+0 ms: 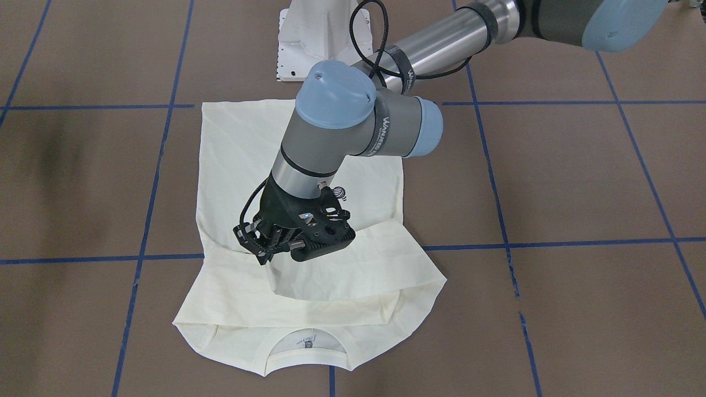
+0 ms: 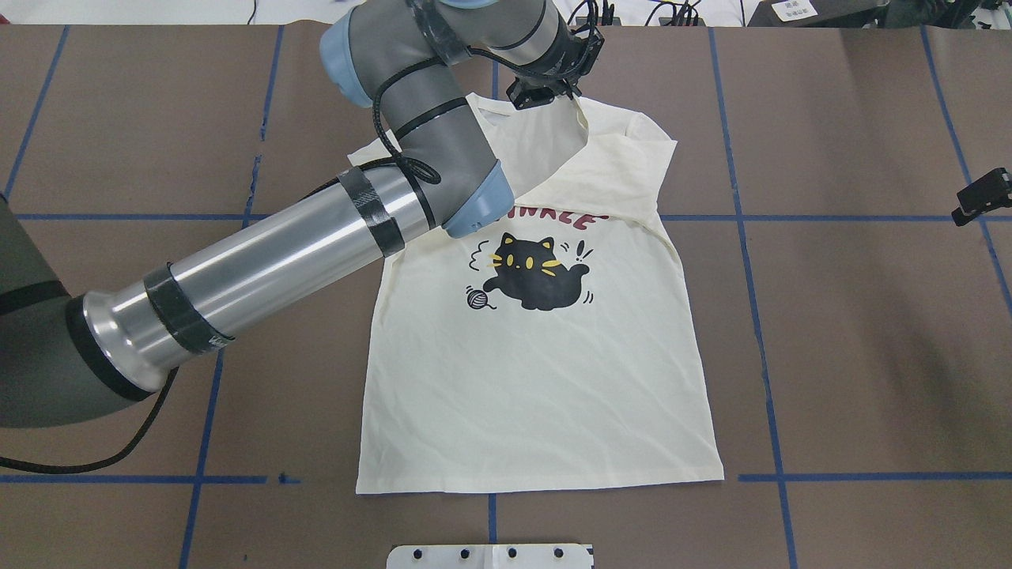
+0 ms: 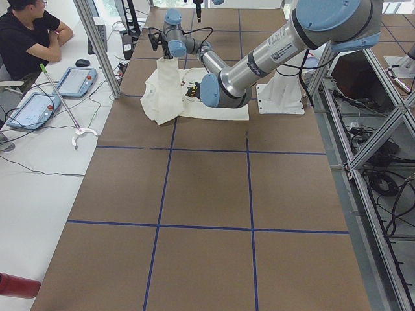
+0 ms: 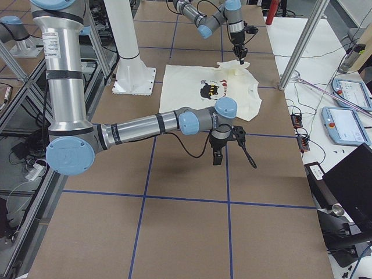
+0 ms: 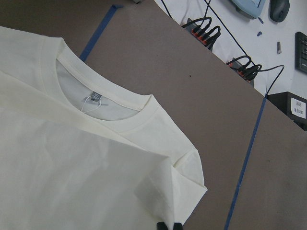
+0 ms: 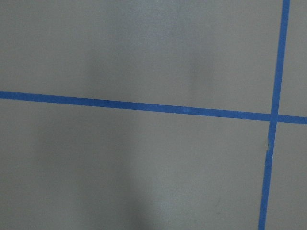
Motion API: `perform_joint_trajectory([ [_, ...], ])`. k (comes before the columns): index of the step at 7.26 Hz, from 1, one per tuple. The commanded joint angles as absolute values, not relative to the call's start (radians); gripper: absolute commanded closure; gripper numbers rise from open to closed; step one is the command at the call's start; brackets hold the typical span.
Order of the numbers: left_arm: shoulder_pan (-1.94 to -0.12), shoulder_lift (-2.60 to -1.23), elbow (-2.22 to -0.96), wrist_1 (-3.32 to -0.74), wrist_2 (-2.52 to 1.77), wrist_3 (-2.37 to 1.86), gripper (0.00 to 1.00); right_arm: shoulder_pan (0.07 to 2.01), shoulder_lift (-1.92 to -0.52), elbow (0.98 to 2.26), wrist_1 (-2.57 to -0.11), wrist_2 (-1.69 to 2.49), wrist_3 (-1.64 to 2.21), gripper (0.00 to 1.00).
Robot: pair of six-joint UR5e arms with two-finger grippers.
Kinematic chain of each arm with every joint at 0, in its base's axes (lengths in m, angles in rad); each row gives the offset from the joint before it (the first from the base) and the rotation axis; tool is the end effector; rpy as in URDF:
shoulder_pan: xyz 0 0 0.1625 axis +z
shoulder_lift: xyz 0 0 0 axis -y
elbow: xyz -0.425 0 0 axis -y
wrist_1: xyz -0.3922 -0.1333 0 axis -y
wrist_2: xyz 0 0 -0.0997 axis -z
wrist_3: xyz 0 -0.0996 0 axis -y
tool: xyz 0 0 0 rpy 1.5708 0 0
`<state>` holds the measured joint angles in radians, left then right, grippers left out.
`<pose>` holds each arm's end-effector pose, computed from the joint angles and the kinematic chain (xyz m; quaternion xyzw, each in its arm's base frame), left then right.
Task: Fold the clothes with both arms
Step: 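Carry the sleeve with the left gripper across the shirt toward the collar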
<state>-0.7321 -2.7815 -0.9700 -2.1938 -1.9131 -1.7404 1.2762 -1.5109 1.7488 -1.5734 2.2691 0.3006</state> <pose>0.5586 -0.6363 0.0246 0.0246 0.5859 -0.2617 0.7666 -0.0851 -0.5190 0.5453 0.0058 -0.3571 -0.0374 0.9333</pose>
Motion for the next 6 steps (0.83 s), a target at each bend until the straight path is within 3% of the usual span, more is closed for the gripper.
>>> perform_joint_trajectory([
  [1,-0.727,-2.813,-0.881,-2.279,-1.861,-1.775,1.00,1.276,-1.503,1.747,-1.574,2.270,0.302,0.00],
  [6,-0.645,-2.890,-0.757,-2.358,-1.743,-1.789,1.00,1.279,-1.502,1.729,-1.572,2.270,0.301,0.00],
])
